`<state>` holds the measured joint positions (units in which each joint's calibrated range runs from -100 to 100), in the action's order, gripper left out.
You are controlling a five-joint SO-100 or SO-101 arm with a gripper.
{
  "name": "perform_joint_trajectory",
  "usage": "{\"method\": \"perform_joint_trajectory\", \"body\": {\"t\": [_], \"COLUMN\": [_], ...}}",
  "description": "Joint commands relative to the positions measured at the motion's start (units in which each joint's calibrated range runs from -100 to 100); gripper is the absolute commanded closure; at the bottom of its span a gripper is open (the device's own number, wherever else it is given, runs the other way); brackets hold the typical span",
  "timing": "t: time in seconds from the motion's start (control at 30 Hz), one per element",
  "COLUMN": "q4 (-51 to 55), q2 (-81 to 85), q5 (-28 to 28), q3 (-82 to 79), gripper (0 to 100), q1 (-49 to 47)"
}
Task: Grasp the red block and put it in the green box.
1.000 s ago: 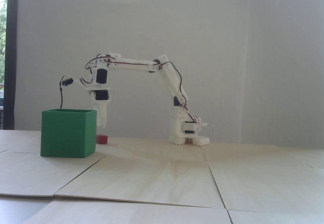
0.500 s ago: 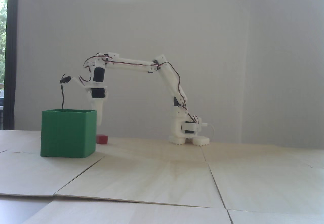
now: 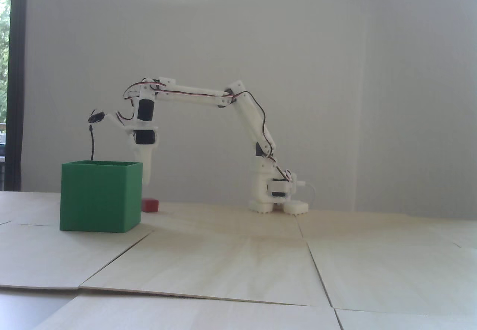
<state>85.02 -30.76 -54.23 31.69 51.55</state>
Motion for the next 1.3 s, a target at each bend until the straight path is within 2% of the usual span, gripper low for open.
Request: {"method": "perform_joint_trajectory", "body": {"t": [0.0, 1.27], "q4": [0.3, 0.3], "q2": [0.7, -9.2], "q5": [0.0, 0.2], "q3": [3.6, 4.2], "gripper": [75, 75], "q1": [0.4, -1.8]}}
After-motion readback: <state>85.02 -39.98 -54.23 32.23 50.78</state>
